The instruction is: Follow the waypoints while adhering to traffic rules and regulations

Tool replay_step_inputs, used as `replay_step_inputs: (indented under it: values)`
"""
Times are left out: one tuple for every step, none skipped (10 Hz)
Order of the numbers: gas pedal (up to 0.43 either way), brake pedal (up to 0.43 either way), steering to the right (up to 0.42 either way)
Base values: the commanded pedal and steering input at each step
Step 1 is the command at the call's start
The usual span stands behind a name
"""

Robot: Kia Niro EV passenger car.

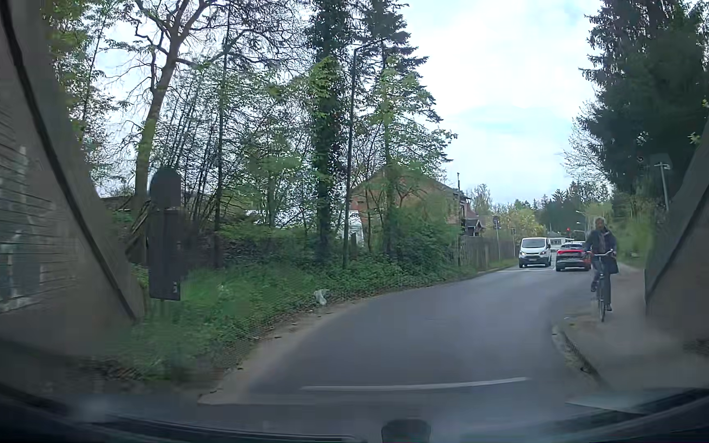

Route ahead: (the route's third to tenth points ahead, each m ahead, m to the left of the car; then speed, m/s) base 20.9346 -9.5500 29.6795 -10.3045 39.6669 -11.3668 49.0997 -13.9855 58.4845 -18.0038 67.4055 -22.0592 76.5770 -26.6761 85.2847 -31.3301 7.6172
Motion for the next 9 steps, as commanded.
replay_step_inputs:
  values:
    - [0.098,0.000,0.048]
    - [0.098,0.000,0.057]
    - [0.098,0.000,0.066]
    - [0.098,0.000,0.076]
    - [0.098,0.000,0.091]
    - [0.098,0.000,0.109]
    - [0.098,0.000,0.129]
    - [0.098,0.000,0.144]
    - [0.098,0.000,0.153]
